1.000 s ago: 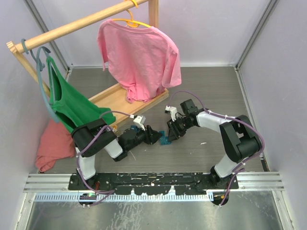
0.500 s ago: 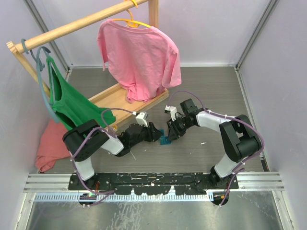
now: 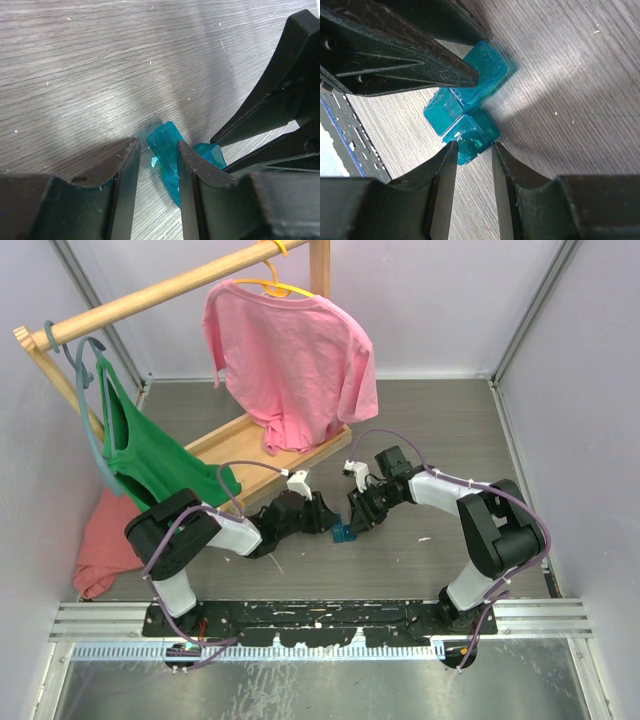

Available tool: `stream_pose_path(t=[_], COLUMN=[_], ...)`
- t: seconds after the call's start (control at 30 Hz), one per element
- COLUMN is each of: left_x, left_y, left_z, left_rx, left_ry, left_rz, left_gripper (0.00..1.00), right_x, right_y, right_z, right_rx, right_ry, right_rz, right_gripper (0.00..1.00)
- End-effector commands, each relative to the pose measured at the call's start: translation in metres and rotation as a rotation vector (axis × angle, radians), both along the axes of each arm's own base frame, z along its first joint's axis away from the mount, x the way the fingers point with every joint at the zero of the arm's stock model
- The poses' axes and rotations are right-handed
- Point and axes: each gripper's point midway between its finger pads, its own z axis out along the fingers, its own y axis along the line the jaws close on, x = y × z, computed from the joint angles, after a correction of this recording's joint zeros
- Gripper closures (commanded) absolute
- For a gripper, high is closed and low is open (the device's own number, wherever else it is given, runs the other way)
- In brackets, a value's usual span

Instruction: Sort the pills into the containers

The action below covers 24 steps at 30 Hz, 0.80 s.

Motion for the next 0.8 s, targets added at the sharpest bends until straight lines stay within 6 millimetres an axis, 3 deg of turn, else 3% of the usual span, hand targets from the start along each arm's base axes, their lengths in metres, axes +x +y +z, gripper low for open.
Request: stream_pose_path(t=[0.0, 0.33, 0.53, 0.77], left_x=[-0.001, -0.003, -0.003, -0.008], left_y=[0.006, 0.015, 0.006, 0.011], left_z=[-0.001, 0.006, 0.032, 0.054], left_rx=[0.051, 0.094, 0.04, 0.036], left_ry=[0.066, 0.104, 0.089, 0.064], left_rz=[0.028, 0.057, 0.034, 0.018], left_gripper=[0.65, 0.61, 0.56, 0.53], right_x=[0.007, 0.007, 0.005, 0.002], right_y=[0.004, 0.003, 0.009, 0.014], right_z=[0.005, 0.006, 0.016, 0.03], right_rx=[-0.002, -0.004, 0.04, 0.094], right_ry=[-0.037, -0.039, -0.043, -0.053], right_rz=[0.02, 0.021, 0.038, 0.058], right_gripper=[0.61, 0.61, 0.6, 0.57])
